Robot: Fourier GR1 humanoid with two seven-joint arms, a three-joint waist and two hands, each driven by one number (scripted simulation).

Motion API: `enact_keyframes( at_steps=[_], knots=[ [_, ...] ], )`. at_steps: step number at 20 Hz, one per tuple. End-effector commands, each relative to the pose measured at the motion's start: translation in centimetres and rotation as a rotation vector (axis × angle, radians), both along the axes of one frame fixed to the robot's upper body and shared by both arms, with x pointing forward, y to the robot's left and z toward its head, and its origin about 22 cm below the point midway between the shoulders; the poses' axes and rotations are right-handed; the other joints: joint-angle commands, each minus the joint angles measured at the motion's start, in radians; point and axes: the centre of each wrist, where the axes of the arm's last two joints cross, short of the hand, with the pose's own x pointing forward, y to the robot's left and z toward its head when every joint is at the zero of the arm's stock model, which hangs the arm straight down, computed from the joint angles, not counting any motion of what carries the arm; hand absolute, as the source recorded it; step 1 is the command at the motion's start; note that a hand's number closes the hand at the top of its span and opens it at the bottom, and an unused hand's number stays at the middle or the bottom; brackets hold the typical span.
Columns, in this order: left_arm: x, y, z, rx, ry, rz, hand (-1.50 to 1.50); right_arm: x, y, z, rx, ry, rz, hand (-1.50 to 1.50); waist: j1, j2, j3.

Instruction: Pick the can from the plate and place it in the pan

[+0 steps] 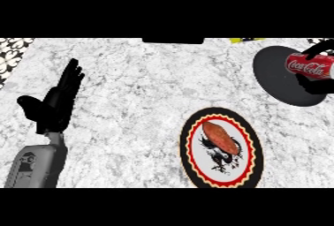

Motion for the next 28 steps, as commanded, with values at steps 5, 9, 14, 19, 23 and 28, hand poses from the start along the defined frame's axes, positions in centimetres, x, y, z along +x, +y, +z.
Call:
enact_keyframes(
  at_steps=[5,9,14,19,23,28],
  knots=[
    [1.0,-1.6,0.3,0.002,-0.015,-0.045,0.0,3.1,-1.5,-3.4,-0.149,-0.048,-0.138,1.5,0.046,0.021,0.003],
    [1.1,-1.3,0.5,-0.013,-0.018,-0.061,0.0,1.9,-4.1,-5.7,-0.118,-0.03,-0.174,1.5,0.055,0.029,0.005],
    [0.6,-1.6,0.1,-0.008,-0.018,-0.049,0.0,2.5,-4.8,-5.3,0.069,0.029,-0.144,1.5,0.068,0.029,0.007],
    [1.2,-2.0,1.4,-0.007,-0.05,-0.074,0.0,2.3,-4.4,-7.4,0.113,0.294,-0.06,-1.5,0.085,0.036,0.007],
    [0.8,-2.2,0.7,0.0,-0.042,-0.068,0.0,1.5,-5.3,-8.0,0.167,0.283,-0.007,-1.5,0.073,0.036,0.008],
    [0.8,-2.0,0.4,-0.007,-0.018,-0.055,0.0,1.9,-4.4,-8.4,0.275,0.132,0.019,-1.5,0.056,0.03,0.009]
  ],
)
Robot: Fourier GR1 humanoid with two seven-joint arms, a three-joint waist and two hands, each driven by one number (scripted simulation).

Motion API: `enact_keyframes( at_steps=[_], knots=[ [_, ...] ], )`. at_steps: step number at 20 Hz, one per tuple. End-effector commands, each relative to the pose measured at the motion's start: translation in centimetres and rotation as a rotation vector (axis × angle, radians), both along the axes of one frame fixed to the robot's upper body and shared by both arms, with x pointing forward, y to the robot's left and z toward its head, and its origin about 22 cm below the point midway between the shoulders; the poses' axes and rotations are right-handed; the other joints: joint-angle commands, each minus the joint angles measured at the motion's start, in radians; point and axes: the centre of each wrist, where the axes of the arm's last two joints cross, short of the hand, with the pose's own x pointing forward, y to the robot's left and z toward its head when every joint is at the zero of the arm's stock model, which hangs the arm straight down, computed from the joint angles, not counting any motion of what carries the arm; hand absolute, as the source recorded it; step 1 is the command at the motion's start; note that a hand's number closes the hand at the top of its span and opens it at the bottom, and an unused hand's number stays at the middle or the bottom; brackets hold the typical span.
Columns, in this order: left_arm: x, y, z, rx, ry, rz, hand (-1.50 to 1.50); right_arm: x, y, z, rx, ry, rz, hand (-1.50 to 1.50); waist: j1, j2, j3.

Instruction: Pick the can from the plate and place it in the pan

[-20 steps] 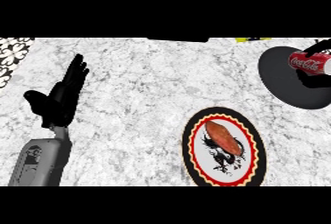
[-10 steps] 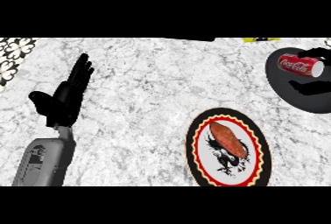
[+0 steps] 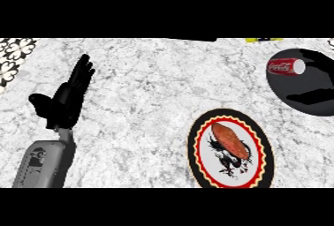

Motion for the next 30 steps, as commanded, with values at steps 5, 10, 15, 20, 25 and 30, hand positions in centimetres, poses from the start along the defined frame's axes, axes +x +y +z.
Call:
enact_keyframes(
  at_steps=[5,10,15,20,25,30],
  knots=[
    [-0.1,0.9,0.0,-0.006,0.019,0.03,0.0,-0.7,-2.4,1.6,0.294,-0.184,-0.025,-1.5,-0.037,-0.012,-0.001],
    [-0.7,1.2,-1.4,-0.008,0.025,0.056,0.0,-4.2,-6.8,1.7,0.449,-0.14,0.053,-1.5,-0.054,-0.014,-0.002],
    [-1.0,1.3,-1.1,-0.004,0.026,0.071,0.0,-8.5,-10.7,1.1,0.519,-0.11,0.134,-1.5,-0.078,-0.028,-0.002],
    [-2.1,3.4,-1.4,0.017,0.036,0.109,0.0,-12.0,-14.0,2.7,0.519,-0.123,0.149,-1.5,-0.092,-0.037,-0.002],
    [-1.7,2.4,-1.4,-0.005,0.022,0.106,0.0,-12.7,-15.1,4.4,0.517,-0.106,0.157,-1.5,-0.098,-0.041,-0.004],
    [-1.6,3.5,-1.0,0.013,0.044,0.098,0.0,-14.2,-15.7,3.7,0.461,-0.071,0.154,-1.5,-0.101,-0.04,-0.004]
  ],
)
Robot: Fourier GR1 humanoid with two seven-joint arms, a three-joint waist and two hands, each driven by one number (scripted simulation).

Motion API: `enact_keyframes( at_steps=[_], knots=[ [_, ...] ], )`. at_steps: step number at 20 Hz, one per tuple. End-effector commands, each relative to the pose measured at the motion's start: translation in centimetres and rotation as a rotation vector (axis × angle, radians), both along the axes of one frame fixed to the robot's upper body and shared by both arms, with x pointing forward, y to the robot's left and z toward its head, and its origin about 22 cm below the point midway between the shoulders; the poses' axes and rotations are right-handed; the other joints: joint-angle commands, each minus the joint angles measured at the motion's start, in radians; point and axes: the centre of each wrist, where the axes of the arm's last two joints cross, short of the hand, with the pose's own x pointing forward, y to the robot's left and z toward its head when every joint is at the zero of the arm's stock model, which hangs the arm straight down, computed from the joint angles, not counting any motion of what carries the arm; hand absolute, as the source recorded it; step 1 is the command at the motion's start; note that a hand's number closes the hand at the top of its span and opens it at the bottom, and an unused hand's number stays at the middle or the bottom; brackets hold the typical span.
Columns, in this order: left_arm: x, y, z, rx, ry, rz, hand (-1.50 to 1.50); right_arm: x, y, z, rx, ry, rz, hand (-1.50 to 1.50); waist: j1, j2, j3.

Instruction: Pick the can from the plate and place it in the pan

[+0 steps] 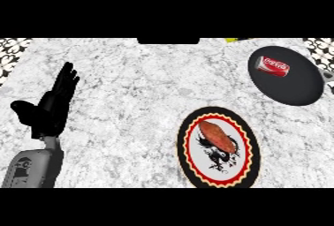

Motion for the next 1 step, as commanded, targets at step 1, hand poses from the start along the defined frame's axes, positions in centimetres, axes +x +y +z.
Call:
enact_keyframes(
  at_steps=[1],
  knots=[
    [0.69,0.44,0.96,0.0,-0.002,-0.009,0.0,-1.02,-0.68,0.21,0.088,-0.088,0.19,-1.5,0.004,0.002,0.0]
  ],
)
